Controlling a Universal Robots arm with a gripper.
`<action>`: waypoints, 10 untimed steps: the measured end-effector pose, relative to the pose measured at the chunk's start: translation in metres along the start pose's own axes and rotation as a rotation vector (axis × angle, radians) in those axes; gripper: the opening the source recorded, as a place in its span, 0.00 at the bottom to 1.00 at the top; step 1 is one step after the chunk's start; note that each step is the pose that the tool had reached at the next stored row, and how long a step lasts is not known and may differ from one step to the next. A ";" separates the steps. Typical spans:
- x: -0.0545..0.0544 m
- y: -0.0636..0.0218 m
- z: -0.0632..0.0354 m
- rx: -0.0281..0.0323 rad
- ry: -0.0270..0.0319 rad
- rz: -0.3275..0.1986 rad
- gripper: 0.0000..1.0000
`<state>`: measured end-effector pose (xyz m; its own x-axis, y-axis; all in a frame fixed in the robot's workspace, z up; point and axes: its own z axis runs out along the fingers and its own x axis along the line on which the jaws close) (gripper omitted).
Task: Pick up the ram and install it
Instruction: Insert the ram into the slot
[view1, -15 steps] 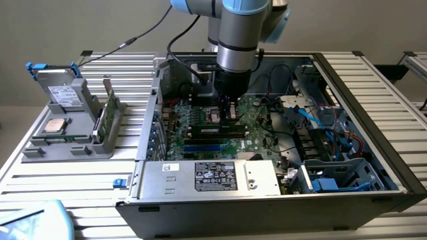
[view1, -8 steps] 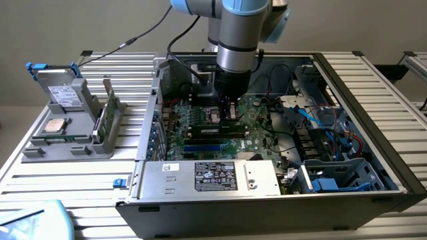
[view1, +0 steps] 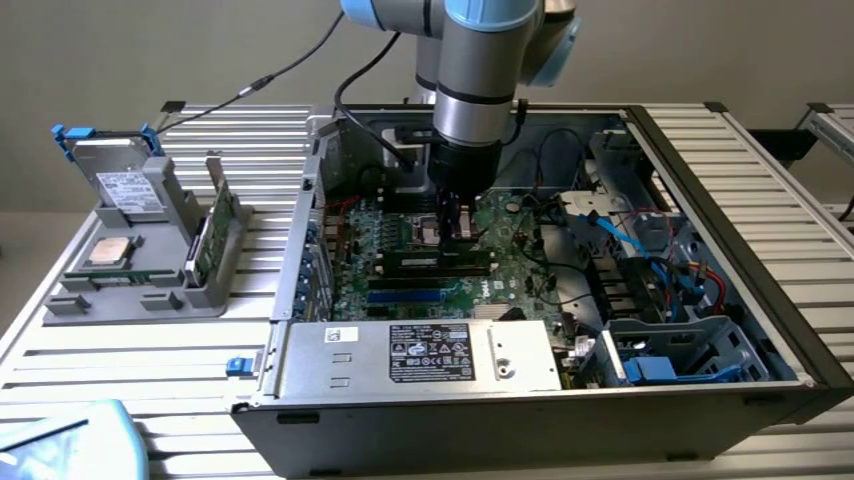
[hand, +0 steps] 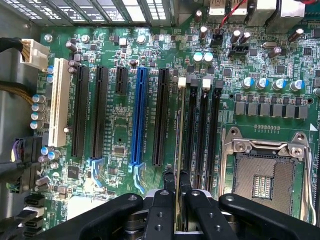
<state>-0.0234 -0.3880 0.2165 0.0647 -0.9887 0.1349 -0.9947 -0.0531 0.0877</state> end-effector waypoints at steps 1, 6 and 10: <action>0.000 0.0000 0.0000 -0.0003 -0.0001 0.000 0.14; -0.001 -0.0001 -0.0001 -0.0041 -0.0004 0.003 0.14; -0.001 0.0000 -0.0001 -0.0056 -0.0006 0.004 0.14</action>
<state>-0.0234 -0.3874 0.2165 0.0603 -0.9890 0.1347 -0.9945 -0.0481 0.0927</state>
